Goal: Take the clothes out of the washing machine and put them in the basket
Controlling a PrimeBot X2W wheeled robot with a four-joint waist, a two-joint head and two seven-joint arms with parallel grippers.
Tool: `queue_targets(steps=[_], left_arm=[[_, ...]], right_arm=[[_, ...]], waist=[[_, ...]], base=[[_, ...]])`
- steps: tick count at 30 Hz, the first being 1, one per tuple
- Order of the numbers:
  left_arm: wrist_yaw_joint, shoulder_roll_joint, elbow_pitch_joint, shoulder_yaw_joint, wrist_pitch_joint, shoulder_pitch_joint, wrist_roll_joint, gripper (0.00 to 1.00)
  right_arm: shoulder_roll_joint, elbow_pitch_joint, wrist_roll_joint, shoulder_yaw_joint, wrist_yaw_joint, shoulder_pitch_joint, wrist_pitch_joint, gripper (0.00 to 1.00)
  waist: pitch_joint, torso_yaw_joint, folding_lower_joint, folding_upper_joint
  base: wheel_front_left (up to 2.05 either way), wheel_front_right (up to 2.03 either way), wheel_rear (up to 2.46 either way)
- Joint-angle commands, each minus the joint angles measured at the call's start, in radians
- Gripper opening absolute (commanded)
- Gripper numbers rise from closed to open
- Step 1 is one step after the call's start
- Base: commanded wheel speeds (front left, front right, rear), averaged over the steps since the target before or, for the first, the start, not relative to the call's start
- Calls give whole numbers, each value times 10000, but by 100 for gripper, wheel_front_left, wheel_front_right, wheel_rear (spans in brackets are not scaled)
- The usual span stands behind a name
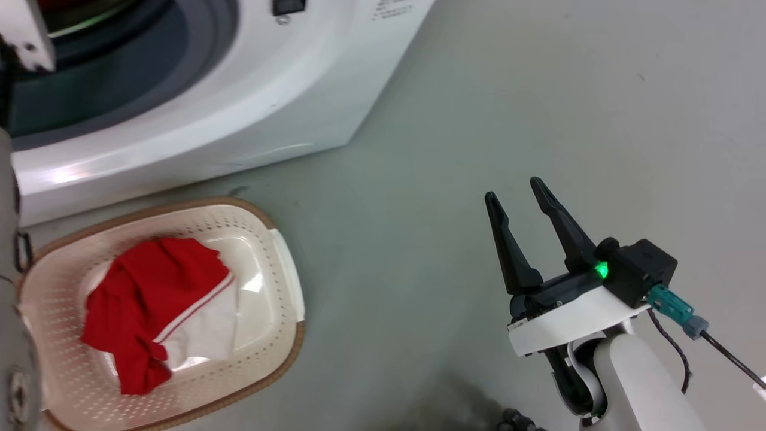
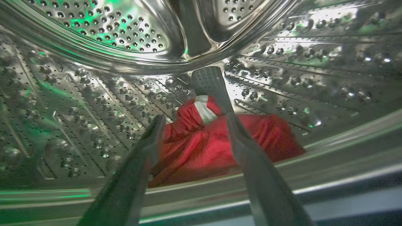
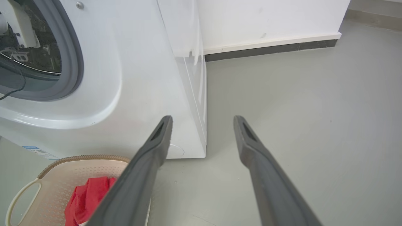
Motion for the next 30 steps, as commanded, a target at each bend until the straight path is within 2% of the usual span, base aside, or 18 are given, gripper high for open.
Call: queue_targets(steps=[1, 9, 15, 20, 25, 26, 27, 28, 29, 30], left_arm=[[-64, 128, 107, -90, 216, -325, 77, 100], [-173, 883, 844, -379, 2317, -1570, 264, 100], [37, 1298, 1067, -455, 4015, -2348, 332, 100], [190, 1435, 1118, -491, 5517, -2731, 285, 100], [339, 1214, 1212, -443, 6971, -2543, 76, 100], [401, 1164, 1183, -419, 7167, -2483, 32, 80], [466, 1136, 1131, -397, 7334, -2413, -13, 49], [526, 1128, 1030, -394, 7421, -2340, -28, 29], [615, 1145, 878, -390, 7432, -2270, -46, 0], [691, 1170, 727, -372, 7397, -2215, -70, 0]], right_arm=[[16, -60, 124, 59, -7, -173, -20, 100], [19, -133, 555, 514, -7, -235, -21, 100], [16, -161, 849, 781, -7, -174, -22, 100], [16, -179, 999, 1015, -7, -94, -22, 100], [16, -191, 1111, 1168, -7, -83, -22, 100], [16, -203, 1128, 1179, -7, -86, -22, 100], [16, -212, 1142, 1189, -7, -88, -22, 100], [16, -221, 1153, 1198, -7, -92, -22, 100], [16, -221, 1163, 1212, -7, -98, -22, 100], [16, -221, 1167, 1231, -7, -106, -22, 100]], waist=[[554, -542, -1, -1], [1168, -1233, -1, -1], [1448, -1582, -1, -1], [1615, -1757, -1, -1], [1729, -1774, -1, -1], [1744, -1769, -1, -1], [1752, -1766, -1, -1], [1760, -1763, -1, -1], [1768, -1762, -1, -1], [1773, -1763, -1, -1]], base=[[0, 0, 0], [0, 0, 0], [0, 0, 0], [0, 0, 0], [0, 0, 0], [0, 0, 0], [0, 0, 0], [0, 0, 0], [0, 0, 0], [0, 0, 0]])
